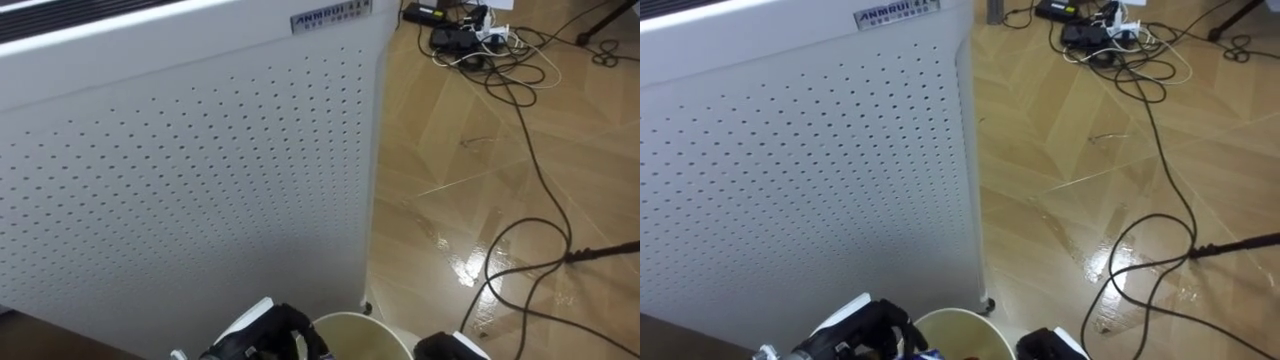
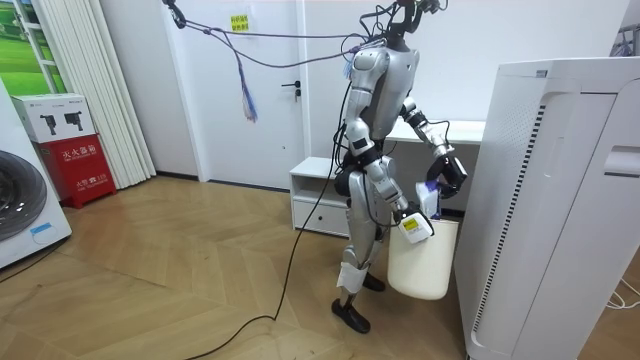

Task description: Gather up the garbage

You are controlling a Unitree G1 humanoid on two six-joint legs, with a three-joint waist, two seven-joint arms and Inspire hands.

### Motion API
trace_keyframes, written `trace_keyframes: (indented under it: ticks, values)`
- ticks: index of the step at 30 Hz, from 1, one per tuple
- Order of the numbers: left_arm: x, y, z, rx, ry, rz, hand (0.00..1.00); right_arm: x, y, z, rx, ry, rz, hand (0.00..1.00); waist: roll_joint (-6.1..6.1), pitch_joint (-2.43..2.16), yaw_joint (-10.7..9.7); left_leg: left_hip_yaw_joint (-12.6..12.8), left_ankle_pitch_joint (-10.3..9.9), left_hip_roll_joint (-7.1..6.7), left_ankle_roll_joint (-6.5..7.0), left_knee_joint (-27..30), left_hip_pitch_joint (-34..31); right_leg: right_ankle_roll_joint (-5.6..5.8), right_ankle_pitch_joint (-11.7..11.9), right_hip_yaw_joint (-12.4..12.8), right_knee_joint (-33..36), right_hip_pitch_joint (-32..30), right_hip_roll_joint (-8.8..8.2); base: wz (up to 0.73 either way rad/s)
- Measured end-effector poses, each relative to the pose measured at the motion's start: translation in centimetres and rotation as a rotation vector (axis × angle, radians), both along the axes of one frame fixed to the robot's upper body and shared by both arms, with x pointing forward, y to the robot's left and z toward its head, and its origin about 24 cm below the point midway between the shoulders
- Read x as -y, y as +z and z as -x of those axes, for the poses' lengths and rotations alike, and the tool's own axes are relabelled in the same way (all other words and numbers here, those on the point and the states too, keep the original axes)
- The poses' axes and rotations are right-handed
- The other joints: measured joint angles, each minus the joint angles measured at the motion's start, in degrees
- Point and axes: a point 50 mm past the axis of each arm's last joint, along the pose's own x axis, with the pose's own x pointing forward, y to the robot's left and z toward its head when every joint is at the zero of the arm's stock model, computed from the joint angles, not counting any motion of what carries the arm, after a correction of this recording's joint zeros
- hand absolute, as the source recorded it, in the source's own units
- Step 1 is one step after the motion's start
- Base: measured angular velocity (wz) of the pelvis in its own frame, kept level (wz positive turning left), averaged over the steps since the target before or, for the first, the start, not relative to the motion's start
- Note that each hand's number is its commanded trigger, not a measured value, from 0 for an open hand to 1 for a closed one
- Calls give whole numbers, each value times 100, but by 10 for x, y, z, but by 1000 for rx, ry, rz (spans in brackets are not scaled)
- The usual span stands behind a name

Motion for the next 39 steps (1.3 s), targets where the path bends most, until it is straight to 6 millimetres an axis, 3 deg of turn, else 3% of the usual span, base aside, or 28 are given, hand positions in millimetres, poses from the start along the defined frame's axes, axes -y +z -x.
trace_keyframes:
  ticks: [26,28,32,35,37,39]
  values:
    - [-1,-3,3,-8,6,4,0,1,-4,8,-30,0,-35,100,17,-21,29,-10,11,51,-23,7,244,-41,39,-115,-56,291,28,0]
    - [-6,-9,11,-32,31,5,0,3,-9,16,-51,-21,-49,100,9,-66,23,-9,17,49,-31,-69,354,-41,38,-168,-129,390,27,0]
    - [-17,-19,25,-77,89,7,0,13,-17,30,-106,-104,-89,100,-11,-90,22,-15,18,52,-33,-155,517,-37,41,-184,-229,566,43,0]
    - [-36,-35,43,-141,196,-11,0,32,-29,54,-176,-206,-101,100,-55,-139,2,-22,26,52,-45,-319,773,-32,36,-204,-362,815,55,0]
    - [-50,-53,62,-232,301,3,0,40,-35,72,-218,-260,-97,100,-96,-166,6,-22,29,49,-49,-424,939,-25,32,-204,-457,975,72,-2]
    - [-68,-75,95,-366,458,22,0,52,-44,96,-274,-364,-100,100,-176,-194,-44,-28,28,54,-52,-536,1150,-18,28,-220,-592,1198,93,0]
